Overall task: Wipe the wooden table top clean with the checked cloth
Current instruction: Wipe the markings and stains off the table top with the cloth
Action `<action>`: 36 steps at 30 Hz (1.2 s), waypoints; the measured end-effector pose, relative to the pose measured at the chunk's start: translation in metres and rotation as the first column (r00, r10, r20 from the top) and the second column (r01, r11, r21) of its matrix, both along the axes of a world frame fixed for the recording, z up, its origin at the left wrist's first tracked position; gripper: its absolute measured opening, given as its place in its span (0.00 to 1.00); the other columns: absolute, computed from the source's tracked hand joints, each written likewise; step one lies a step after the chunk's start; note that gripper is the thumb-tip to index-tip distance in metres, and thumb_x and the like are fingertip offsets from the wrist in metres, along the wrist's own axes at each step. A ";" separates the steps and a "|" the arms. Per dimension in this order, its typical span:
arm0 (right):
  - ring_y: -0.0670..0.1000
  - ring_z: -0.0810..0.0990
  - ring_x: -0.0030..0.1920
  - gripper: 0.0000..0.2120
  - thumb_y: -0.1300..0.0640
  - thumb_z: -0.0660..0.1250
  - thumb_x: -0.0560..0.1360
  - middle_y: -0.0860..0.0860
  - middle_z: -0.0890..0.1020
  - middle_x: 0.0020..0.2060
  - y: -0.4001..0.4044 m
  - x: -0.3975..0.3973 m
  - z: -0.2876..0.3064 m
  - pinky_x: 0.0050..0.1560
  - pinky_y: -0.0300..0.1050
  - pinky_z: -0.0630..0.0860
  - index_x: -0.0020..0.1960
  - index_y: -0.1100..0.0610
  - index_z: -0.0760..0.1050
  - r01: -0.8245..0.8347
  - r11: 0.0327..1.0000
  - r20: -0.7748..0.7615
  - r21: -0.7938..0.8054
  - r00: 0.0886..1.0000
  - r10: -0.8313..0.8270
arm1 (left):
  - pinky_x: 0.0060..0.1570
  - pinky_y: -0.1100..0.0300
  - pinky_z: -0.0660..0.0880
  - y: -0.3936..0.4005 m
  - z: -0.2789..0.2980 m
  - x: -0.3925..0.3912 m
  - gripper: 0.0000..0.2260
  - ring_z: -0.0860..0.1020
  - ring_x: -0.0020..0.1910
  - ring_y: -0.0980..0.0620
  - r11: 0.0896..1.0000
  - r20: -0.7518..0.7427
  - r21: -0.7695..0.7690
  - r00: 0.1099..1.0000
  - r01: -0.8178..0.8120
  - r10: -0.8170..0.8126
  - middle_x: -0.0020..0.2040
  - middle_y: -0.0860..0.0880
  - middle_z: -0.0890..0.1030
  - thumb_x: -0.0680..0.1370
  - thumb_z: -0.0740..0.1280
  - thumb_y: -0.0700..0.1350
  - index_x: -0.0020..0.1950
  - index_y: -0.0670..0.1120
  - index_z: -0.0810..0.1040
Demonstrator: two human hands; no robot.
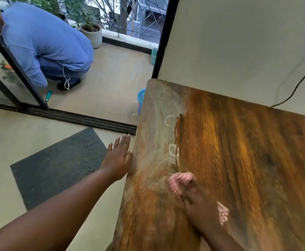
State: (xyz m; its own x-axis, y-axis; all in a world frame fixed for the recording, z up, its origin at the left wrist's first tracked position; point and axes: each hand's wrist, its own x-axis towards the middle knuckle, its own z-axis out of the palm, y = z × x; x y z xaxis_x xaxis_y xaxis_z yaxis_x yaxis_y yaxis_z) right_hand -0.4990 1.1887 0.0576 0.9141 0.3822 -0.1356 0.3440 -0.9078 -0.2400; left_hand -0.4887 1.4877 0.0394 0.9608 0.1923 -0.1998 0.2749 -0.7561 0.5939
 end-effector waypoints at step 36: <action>0.57 0.68 0.61 0.20 0.47 0.59 0.76 0.49 0.68 0.67 0.073 0.116 -0.001 0.60 0.55 0.64 0.66 0.32 0.66 0.002 0.996 0.056 0.084 0.998 -0.006 | 0.73 0.48 0.54 -0.005 -0.013 0.039 0.30 0.53 0.76 0.54 0.713 -0.046 -0.540 0.861 -0.448 0.506 0.78 0.52 0.55 0.76 0.46 0.67 0.77 0.57 0.53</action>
State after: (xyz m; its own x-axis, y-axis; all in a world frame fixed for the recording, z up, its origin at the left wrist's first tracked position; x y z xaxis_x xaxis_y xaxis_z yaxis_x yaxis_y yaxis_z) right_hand -0.3833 1.2618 0.0568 0.9208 0.3865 -0.0519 0.3555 -0.8867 -0.2957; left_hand -0.4499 1.4826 0.0268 0.7895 0.5260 -0.3162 0.4327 -0.1118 0.8946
